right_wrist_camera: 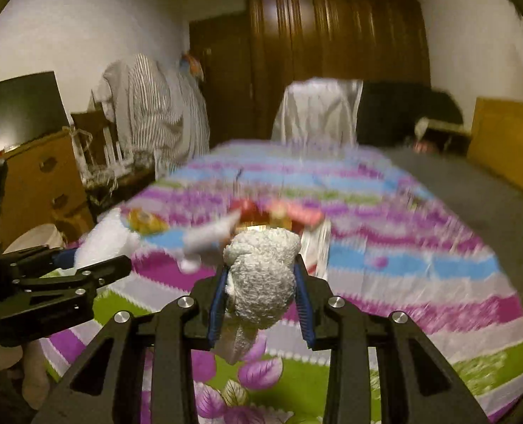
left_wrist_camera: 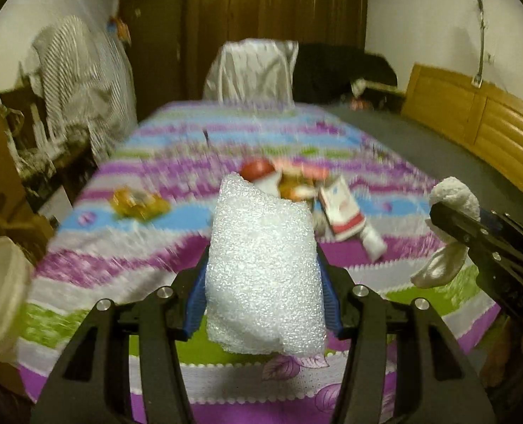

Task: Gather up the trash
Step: 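Carry the bubble wrap and cloth in both tools to the white bucket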

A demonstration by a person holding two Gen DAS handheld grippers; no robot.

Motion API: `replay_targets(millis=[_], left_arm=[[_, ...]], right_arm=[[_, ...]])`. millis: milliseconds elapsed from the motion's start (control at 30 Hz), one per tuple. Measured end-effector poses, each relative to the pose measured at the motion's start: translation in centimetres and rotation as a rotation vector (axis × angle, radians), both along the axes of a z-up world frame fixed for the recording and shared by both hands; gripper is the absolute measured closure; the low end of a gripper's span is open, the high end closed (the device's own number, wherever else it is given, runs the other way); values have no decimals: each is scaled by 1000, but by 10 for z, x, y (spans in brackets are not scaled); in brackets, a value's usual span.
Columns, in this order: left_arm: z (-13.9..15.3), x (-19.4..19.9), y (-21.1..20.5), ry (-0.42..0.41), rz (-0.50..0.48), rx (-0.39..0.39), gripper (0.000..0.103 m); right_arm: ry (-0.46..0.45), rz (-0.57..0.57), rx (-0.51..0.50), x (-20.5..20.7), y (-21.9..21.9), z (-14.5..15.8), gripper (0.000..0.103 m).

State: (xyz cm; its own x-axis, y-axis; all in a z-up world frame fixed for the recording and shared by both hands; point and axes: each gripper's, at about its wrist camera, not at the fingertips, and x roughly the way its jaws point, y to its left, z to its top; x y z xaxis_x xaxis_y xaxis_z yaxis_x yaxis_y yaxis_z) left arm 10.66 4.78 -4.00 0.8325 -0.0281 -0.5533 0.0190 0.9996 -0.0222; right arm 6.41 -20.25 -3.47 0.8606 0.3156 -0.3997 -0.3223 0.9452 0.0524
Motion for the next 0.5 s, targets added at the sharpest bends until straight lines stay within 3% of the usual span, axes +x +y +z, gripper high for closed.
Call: replay_targets(millis=[200,500], left_arm=[[36,-30,-5,-141,23,24,52],[46,-38,-12,-175,20,24,52]], right_arm=[[-116,-48,26,-36,-6,35,67],[-142,-66,15,-61,-6,48,67]])
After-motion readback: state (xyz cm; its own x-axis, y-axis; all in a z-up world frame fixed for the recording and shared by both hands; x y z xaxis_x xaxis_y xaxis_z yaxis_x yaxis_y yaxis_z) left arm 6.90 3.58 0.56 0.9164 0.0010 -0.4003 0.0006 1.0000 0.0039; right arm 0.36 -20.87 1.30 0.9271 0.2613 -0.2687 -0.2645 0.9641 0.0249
